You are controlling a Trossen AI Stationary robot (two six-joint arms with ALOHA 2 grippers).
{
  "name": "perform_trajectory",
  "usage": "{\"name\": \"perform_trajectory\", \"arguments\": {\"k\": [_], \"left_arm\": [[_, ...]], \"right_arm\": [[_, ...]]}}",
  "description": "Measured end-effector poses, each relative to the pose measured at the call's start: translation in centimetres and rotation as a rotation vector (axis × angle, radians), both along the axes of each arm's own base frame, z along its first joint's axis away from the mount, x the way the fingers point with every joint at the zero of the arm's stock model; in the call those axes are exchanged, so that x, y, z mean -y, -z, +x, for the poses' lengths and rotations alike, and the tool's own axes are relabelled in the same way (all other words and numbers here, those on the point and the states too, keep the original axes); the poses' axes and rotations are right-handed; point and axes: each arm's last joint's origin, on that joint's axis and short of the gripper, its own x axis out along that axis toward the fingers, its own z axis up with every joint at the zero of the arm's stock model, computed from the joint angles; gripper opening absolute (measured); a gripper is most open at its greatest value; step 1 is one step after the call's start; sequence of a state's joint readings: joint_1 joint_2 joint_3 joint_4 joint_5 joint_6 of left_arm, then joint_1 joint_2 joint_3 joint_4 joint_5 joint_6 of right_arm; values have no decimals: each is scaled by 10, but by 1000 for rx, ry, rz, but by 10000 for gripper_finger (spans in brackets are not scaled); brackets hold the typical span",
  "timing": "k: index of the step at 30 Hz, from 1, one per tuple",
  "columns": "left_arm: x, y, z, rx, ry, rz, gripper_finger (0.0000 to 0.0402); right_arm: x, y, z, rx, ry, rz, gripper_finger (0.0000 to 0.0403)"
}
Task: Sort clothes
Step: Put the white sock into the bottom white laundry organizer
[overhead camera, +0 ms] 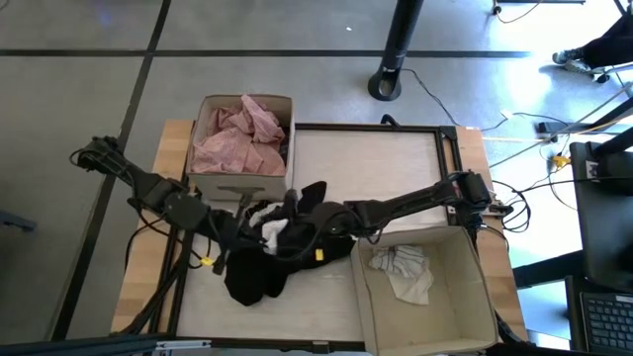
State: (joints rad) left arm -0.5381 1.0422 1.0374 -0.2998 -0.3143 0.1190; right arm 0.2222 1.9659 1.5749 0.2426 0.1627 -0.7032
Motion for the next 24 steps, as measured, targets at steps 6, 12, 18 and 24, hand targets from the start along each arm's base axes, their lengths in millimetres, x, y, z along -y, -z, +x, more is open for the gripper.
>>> {"name": "perform_trajectory", "arguments": {"k": [6,12,18,24], "left_arm": [[0,-6,2,70,9,21,8],[0,-6,2,66,7,12,8],[-1,-6,-1,59,7,11,8],[-1,-5,0,40,-7,-32,8]], "right_arm": [[-6,15,11,40,-97,66,276],[-5,24,13,4,-61,1,223],[-3,17,3,-74,-79,-69,86],[-3,1,-13,-144,-66,-138,13]]}}
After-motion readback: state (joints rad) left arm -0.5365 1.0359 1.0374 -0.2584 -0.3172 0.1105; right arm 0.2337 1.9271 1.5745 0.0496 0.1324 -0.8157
